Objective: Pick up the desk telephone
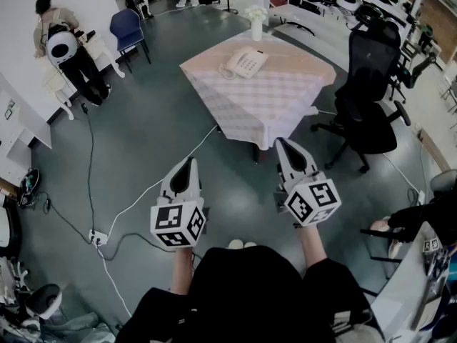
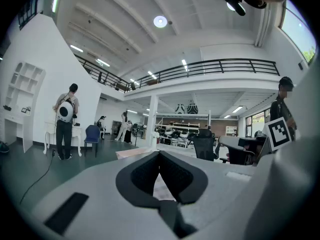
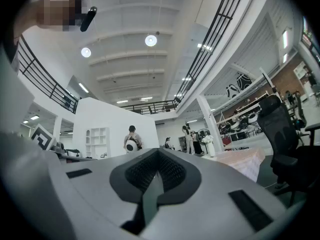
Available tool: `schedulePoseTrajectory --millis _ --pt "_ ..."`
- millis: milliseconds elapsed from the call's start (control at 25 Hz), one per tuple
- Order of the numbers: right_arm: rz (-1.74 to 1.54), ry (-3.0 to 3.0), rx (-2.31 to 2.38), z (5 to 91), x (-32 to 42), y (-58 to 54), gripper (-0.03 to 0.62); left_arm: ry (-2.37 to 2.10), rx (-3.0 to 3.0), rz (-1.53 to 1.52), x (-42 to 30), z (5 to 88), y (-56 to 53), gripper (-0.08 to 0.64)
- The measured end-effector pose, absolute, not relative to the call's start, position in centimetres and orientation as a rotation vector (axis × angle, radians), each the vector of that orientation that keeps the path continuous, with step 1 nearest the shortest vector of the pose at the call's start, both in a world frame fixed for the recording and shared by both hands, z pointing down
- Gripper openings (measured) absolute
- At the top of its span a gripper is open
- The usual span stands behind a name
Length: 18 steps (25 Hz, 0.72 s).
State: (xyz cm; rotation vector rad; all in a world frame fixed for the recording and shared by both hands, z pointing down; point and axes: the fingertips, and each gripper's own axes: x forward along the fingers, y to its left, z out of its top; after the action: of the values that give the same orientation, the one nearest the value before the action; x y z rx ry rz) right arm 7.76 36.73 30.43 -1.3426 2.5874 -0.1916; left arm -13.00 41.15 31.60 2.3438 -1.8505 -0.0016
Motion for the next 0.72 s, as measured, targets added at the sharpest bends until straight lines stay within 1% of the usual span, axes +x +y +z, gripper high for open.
schedulePoseTrajectory --millis 720 --pt "-0.248 2.558 -1.349 31.8 11.6 34.6 -0.008 -1.93 2.258 -0.003 -12.0 32.8 40.3 0.0"
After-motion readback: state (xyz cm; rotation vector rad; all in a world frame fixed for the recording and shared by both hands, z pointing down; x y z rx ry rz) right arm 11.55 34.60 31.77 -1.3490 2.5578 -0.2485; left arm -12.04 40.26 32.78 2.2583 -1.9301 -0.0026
